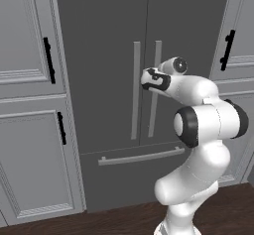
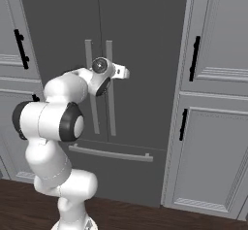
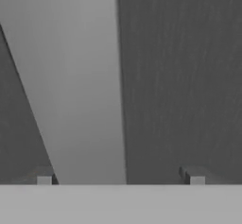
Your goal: Take the strawberry from the fridge and place it on top of the pancake, located on the dining counter.
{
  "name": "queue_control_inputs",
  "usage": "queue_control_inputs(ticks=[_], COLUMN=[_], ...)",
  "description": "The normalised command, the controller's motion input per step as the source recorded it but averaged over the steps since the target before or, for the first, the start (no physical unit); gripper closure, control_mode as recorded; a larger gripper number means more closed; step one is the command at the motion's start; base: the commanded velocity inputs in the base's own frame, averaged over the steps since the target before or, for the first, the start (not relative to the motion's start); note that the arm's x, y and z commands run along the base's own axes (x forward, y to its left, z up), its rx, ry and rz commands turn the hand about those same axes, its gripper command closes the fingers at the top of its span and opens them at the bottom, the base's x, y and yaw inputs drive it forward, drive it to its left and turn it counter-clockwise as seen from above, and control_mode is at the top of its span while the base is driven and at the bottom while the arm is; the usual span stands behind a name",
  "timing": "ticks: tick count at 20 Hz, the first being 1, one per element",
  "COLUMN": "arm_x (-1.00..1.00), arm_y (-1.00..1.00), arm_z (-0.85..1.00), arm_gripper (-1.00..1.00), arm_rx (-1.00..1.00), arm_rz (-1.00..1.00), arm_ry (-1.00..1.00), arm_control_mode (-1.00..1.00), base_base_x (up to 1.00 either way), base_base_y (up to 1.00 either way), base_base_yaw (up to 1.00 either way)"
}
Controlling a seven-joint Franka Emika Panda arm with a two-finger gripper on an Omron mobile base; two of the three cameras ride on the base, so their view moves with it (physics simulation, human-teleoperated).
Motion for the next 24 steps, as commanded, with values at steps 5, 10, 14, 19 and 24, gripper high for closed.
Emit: queue_control_inputs(ticks=[5, 10, 14, 19, 24], arm_x=[-0.02, -0.55, -0.77, -0.87, -1.0], arm_y=[-0.05, -0.53, -0.85, -0.96, -1.0], arm_z=[0.0, 0.0, 0.0, 0.01, 0.0], arm_gripper=[1.0, 1.0, 1.0, 1.0, 1.0], arm_rx=[0.0, 0.03, 0.09, 0.11, 0.17], arm_rz=[-0.01, -0.04, -0.02, -0.01, -0.03], arm_ry=[0.04, 0.12, 0.1, 0.1, 0.02], arm_control_mode=[-1.0, -1.0, -1.0, -1.0, -1.0], base_base_x=[0.0, 0.0, 0.0, 0.0, 0.0], base_base_y=[0.0, 0.0, 0.0, 0.0, 0.0], base_base_yaw=[0.0, 0.0, 0.0, 0.0, 0.0])
